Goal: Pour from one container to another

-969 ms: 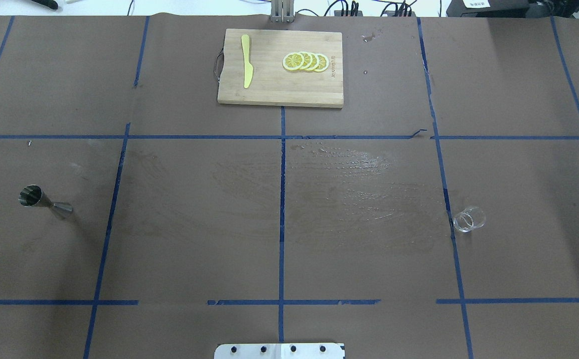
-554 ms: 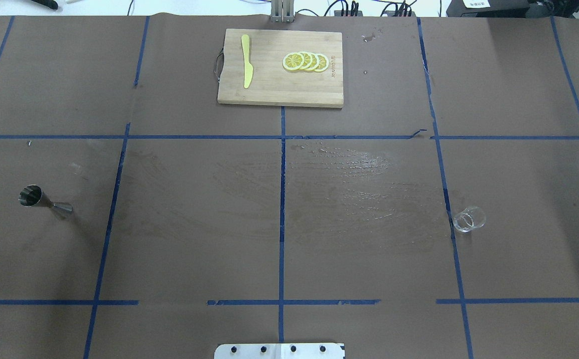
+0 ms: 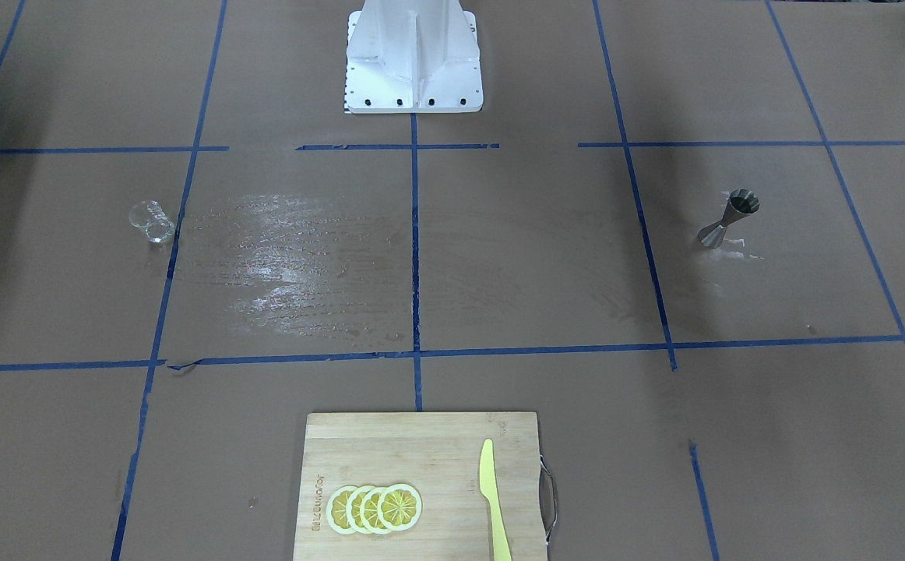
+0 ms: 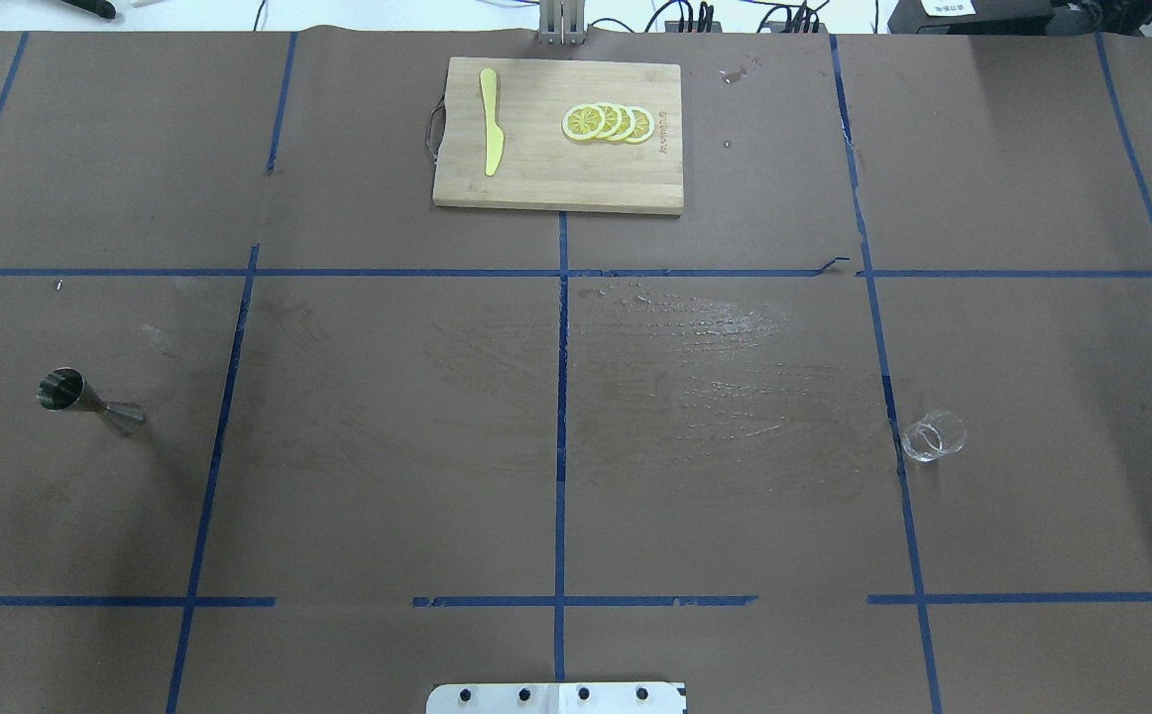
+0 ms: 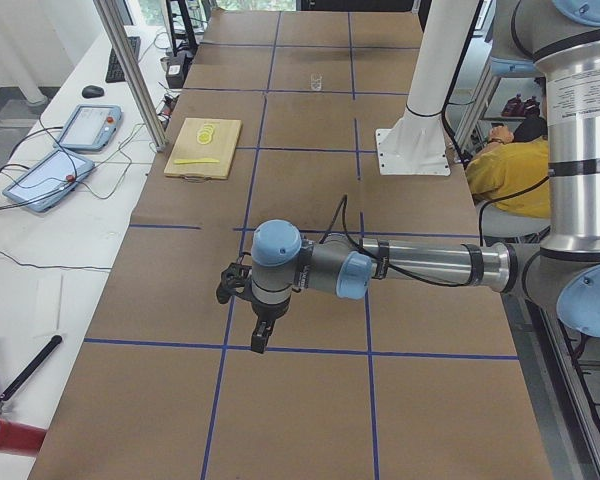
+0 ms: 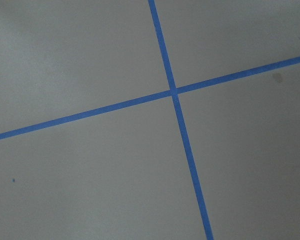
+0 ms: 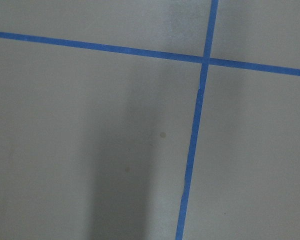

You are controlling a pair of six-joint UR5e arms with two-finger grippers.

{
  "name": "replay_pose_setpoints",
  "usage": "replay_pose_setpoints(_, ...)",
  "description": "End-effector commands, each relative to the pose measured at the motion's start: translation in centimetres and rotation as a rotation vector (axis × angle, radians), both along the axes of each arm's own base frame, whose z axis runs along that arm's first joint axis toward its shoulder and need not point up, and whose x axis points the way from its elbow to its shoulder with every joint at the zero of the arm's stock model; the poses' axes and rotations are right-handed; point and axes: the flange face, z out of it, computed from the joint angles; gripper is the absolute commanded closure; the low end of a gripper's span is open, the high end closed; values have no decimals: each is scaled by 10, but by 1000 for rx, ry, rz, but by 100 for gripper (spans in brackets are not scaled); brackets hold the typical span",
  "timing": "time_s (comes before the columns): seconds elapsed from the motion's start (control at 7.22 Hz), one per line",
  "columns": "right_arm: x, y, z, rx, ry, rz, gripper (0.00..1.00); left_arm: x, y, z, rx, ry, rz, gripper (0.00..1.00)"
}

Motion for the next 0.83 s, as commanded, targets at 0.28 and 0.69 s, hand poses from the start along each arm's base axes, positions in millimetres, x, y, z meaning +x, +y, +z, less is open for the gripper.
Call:
replay_pose_setpoints(0.28, 11, 5, 7, 0, 106, 22, 0, 2, -2, 12, -19, 7, 6, 0)
replay_pose_setpoints(0.69, 9, 2, 8, -16, 105, 27, 0, 2, -9, 17, -32, 6, 9, 0)
